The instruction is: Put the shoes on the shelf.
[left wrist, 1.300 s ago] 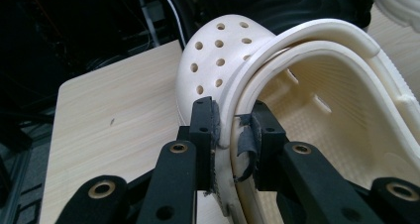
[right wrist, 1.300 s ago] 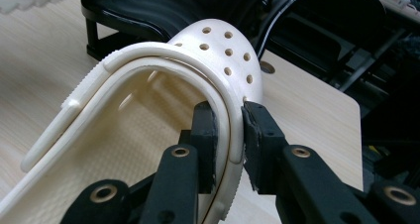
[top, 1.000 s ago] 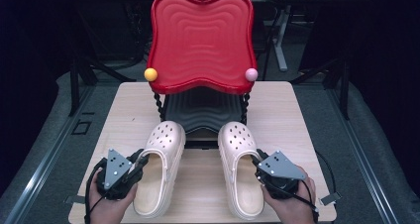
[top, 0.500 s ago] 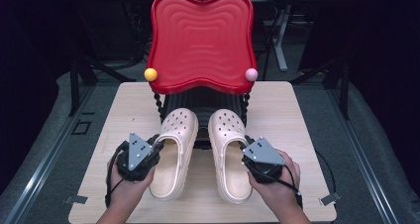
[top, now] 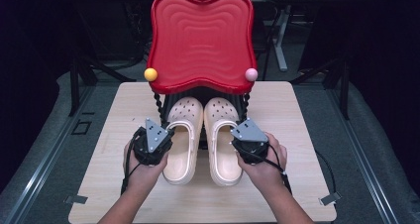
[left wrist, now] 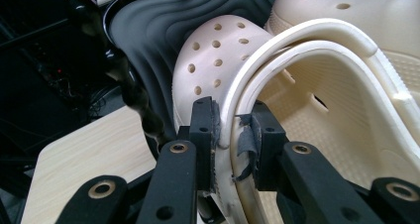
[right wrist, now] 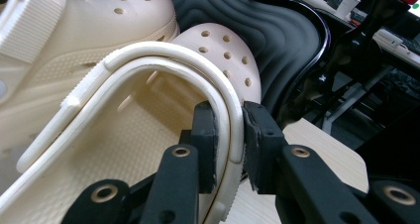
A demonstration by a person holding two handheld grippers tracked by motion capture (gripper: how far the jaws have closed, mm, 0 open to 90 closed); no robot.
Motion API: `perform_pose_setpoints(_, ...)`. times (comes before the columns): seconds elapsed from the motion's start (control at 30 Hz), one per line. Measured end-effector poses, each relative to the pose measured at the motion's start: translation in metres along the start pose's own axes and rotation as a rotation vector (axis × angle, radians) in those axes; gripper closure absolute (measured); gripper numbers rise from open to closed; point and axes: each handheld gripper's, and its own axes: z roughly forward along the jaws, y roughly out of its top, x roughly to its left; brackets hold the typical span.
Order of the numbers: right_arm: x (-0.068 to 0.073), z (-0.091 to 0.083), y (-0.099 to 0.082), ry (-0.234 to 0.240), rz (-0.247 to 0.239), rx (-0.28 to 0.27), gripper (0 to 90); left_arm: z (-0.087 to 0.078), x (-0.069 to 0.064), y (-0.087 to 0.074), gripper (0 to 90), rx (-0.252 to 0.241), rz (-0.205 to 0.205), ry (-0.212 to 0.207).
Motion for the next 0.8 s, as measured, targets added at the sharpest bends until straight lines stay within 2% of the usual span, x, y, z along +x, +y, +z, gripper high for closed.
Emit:
perform_pose_setpoints(0.2, 0.0, 0.016, 0.005, -0.026, 0.011, 0.005, 76.2, 0.016, 0.004, 0.005, 76.1, -0.003, -0.011, 0.01)
perform_pose_setpoints(0.4, 0.01, 0.039, 0.009, -0.089, -0.026, 0.013, 76.1, 0.037, 0.008, 0.006, 76.0, 0.004, -0.032, 0.018)
perform_pose_setpoints(0.53, 0.013, 0.048, 0.011, -0.127, -0.013, 0.011, 76.2, 0.047, 0.009, 0.007, 76.0, -0.009, -0.032, 0.021)
perform_pose_setpoints(0.67, 0.011, 0.055, 0.014, -0.145, 0.01, 0.008, 76.0, 0.053, 0.009, 0.012, 75.8, -0.015, -0.015, 0.037)
perform_pose_setpoints(0.8, 0.007, 0.063, 0.02, -0.15, 0.02, -0.001, 75.7, 0.061, 0.013, 0.013, 75.2, -0.022, -0.032, 0.039)
